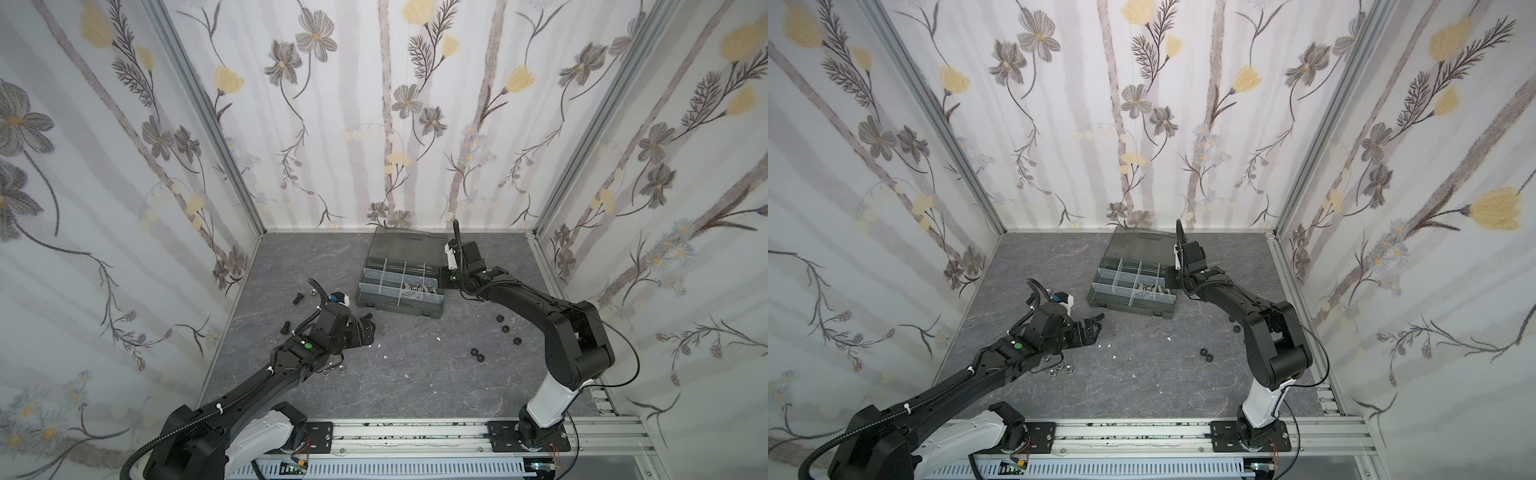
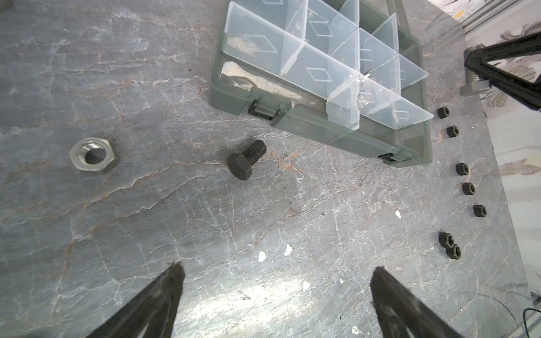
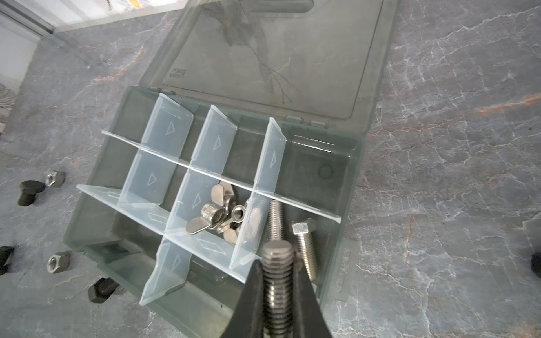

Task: Sort the screws and nuts into containers
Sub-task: 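Carry the silver bolt into the bolt compartment and open the right gripper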

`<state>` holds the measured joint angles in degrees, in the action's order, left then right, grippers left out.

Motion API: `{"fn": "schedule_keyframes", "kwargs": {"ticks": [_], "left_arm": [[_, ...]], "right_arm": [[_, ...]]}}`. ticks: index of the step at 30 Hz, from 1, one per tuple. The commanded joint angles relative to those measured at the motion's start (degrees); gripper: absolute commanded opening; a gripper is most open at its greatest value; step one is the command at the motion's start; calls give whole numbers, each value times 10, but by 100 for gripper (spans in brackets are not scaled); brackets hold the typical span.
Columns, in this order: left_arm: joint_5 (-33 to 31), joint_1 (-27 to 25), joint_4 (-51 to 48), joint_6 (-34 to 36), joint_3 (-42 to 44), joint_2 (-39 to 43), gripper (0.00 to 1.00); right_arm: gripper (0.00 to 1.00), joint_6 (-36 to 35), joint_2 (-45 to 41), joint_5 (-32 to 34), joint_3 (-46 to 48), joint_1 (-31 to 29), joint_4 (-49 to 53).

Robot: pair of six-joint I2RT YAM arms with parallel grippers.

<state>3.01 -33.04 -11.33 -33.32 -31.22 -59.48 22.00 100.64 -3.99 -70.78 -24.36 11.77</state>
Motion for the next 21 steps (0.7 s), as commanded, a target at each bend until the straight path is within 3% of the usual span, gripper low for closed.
{"fn": "schedule_keyframes", "kwargs": {"ticks": [1,12,21], "left_arm": [[-13,0,11,-17,7,1,100],[-20,0,10,-15,1,-18,100],[-24,0,7,-12,-13,-47,99]], "right_arm": [[7,5,16,-16,-15,-3,-21],[13,4,67,-29,-44,-3,-25],[32,2,74,-39,-42,-1,-33]]}}
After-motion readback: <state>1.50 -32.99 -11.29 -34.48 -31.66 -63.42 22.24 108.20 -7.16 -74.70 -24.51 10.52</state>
